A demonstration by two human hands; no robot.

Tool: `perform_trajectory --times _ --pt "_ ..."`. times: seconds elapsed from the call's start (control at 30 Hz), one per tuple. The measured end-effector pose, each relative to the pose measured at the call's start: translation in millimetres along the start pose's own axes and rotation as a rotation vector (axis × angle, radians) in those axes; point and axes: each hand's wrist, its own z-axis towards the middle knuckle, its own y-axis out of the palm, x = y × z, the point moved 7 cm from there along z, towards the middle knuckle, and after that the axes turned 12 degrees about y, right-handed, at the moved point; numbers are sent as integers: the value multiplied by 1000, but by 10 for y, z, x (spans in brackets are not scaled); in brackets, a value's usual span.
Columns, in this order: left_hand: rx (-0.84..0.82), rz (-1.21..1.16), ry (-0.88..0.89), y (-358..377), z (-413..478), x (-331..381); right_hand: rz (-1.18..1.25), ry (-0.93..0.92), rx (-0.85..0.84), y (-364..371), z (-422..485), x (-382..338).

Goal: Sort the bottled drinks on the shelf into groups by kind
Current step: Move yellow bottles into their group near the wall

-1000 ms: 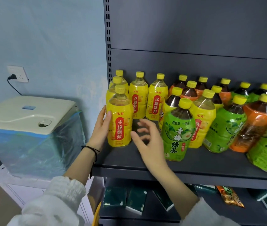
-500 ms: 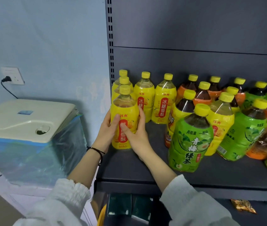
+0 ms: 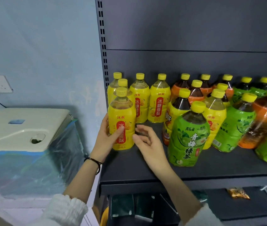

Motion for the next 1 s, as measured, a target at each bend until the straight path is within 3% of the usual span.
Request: perform_trajectory --times 0.07,0.2,0.27,0.37,0.43,0.47,0.53,0.6,0.73,0.87,1.0 --pt "-11 40 16 20 -77 -17 65 18 47 -255 -260 28" --pt "-86 58 5 62 -76 39 187 -9 550 -1084 -778 101" --pt "-38 96 5 87 -131 72 151 -47 669 -1415 -909 96" --pt "357 426 50 57 -362 237 22 1 559 -1682 -729 137" --pt "532 541 137 271 -591 433 -13 31 415 -1696 -556 150" --pt "528 522 182 442 -665 486 -6 41 349 -1675 -488 158" --pt "349 404 227 864 -706 513 5 32 283 -1657 -406 176" --pt "139 301 184 1287 -695 457 -20 12 249 -1714 -379 176" --pt "-53 141 63 1797 -566 353 -28 -17 203 -1926 -372 156" --pt "-26 52 73 1932 -504 368 -45 -15 370 -2330 -326 225" --pt "34 72 101 1949 -499 385 -111 46 306 -2363 -128 342"
